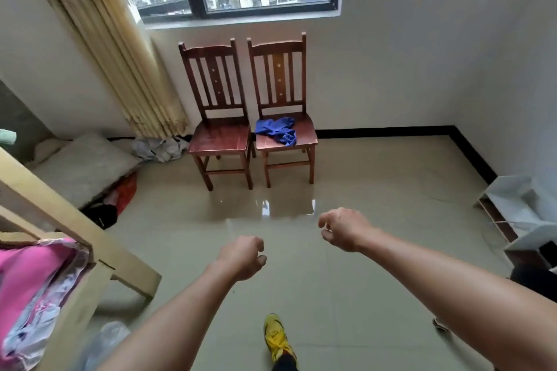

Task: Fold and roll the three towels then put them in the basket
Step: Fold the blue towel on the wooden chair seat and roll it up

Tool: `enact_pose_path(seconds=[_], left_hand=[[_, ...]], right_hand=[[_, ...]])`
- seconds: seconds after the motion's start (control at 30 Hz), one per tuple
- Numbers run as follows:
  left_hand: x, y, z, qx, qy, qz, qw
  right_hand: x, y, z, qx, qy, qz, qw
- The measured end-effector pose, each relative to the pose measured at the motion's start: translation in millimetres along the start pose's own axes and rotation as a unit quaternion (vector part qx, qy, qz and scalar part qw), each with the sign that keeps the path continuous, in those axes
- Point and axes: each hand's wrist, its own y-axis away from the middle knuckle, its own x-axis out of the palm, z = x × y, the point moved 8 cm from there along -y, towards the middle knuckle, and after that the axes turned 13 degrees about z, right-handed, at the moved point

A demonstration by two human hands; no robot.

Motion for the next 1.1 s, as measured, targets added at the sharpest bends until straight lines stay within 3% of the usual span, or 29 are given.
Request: enact_pose_path(seconds=[0.13, 0.53, 0.93, 1.1], left_hand=[[-49.6, -74.3, 26.1, -0.006, 0.009, 0.002, 1.000], [-263.8, -318.9, 56.1, 0.021, -0.008, 0.004, 1.000], [-381.3, -559.4, 61.8, -0.015, 0.040, 0.028, 0.999], [-406.4, -601.5, 81.8, -0.029, 0.099, 0.033, 0.994]], right_hand=[[-32.6, -84.5, 3.3, -0.023, 0.016, -0.002, 1.000], [-189.2, -305.1, -89.9, 0.066, -0.022, -0.010, 0.998], [-283.7, -586.1, -182.9, 0.025, -0.023, 0.035, 0.999], [-311.2, -670.3, -179.3, -0.005, 0.003, 0.076, 0.997]])
